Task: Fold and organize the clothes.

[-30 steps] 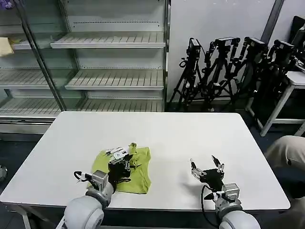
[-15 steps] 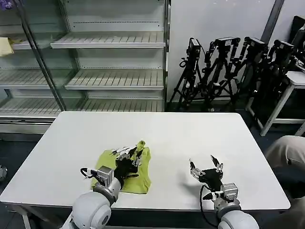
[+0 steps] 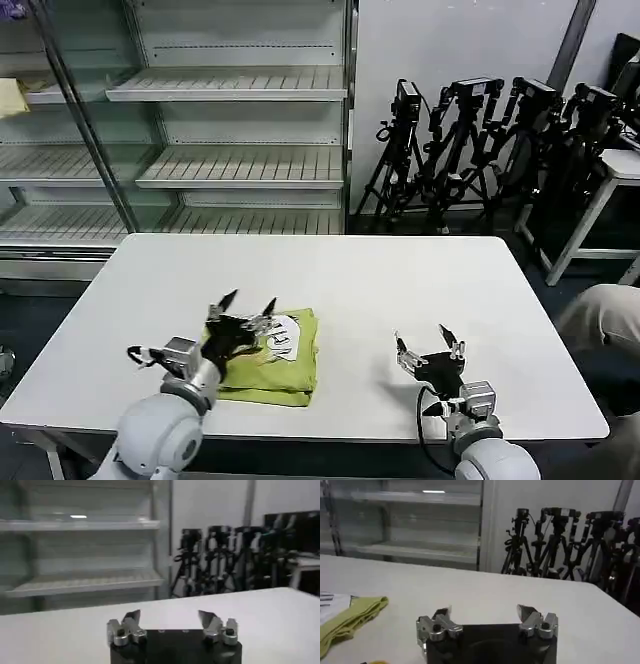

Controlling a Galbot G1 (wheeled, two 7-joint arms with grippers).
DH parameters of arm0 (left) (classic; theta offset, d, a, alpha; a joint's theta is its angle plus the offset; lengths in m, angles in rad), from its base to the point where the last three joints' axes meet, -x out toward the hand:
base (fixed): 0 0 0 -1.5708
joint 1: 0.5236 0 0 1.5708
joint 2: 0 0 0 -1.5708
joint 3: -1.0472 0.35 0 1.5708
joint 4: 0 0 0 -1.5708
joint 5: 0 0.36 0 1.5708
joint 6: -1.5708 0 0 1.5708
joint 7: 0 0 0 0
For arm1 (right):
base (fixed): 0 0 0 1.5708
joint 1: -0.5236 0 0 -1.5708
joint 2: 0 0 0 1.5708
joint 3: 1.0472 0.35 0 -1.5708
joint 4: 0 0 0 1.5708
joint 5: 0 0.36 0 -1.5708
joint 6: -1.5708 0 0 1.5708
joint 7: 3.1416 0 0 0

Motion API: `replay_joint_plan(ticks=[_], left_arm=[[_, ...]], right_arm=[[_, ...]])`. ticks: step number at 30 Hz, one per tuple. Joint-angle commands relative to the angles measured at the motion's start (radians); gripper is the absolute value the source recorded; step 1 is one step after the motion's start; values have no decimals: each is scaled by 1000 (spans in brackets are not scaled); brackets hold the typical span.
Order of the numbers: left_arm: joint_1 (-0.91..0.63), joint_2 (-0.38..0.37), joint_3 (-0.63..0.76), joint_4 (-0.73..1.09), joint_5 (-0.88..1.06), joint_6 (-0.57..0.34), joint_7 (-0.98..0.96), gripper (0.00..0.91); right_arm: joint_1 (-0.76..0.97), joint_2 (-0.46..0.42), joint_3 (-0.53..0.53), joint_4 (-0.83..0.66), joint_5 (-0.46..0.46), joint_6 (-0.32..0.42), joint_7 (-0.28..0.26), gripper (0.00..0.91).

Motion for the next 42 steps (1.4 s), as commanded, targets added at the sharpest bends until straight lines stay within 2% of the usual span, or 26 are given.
replay_joint_plan(ticks=[1,5,9,17,18,19,33,42], left_arm=[[163,35,-185,56,3,30,-45,907],[179,19,-194,93,-21,30,-40,907],[178,5,-183,118,-163,32,-61,907],[173,-18,-157,149,-194,32,-103,897],[173,-21,-157,150,-200,32,-103,393],[174,-21,-156,151,-227,32,-106,10],[156,-41,-164,131,-340,30,-84,10],[145,-57,-170,132,-320,28,-60,20]], right_arm=[[7,-1,-2,-1,1,1,0,907],[5,-2,-2,1,0,2,0,907],[1,-1,-1,4,0,1,1,907],[-8,-4,6,13,0,0,1,907],[-8,-4,6,12,0,0,1,907],[-8,-3,6,12,-1,0,1,907],[-4,0,3,5,-1,0,1,907],[-4,-2,-1,2,-1,2,1,907]])
